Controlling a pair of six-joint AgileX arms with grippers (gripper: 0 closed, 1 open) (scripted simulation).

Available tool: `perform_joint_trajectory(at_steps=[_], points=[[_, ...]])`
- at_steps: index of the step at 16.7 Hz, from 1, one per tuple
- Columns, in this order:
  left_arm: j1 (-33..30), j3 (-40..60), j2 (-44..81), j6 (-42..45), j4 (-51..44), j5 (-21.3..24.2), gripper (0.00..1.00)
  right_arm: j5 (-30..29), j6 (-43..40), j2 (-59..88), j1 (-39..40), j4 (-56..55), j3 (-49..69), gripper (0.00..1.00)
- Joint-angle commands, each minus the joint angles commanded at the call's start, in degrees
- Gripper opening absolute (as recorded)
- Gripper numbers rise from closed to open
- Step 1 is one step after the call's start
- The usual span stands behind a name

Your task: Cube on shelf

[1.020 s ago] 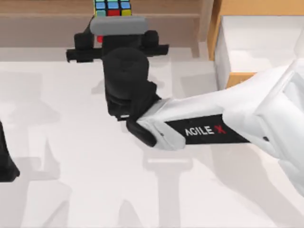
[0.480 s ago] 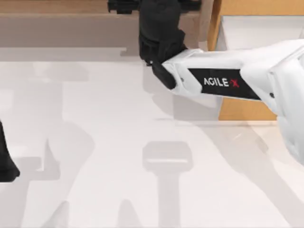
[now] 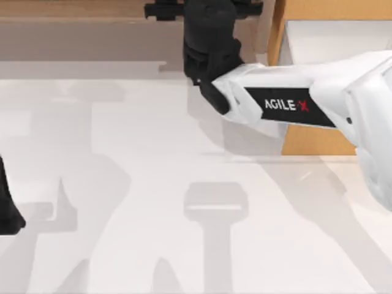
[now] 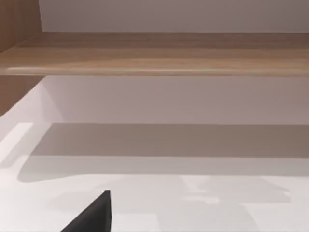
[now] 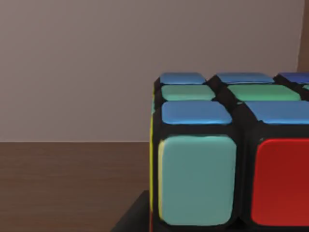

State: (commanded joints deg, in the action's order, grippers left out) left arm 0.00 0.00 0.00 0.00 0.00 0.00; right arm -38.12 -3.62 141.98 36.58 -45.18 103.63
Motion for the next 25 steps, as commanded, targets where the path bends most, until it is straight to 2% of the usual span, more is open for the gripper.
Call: perform_joint_trajectory(at_steps=[10,20,25], points=[[0.00,0.00,0.00,0.00,0.00,0.00,1.00,0.00,0.00,0.00,0.00,0.00,0.00,0.98],[0.00,0.00,0.00,0.00,0.00,0.00,1.00,0.00,0.01,-0.02,0.10,-0.01,-0.02,1.00],[0.00,0.00,0.00,0.00,0.00,0.00,1.00,2.50,-6.66,-3.93,1.94,-6.12,-8.96,1.00]])
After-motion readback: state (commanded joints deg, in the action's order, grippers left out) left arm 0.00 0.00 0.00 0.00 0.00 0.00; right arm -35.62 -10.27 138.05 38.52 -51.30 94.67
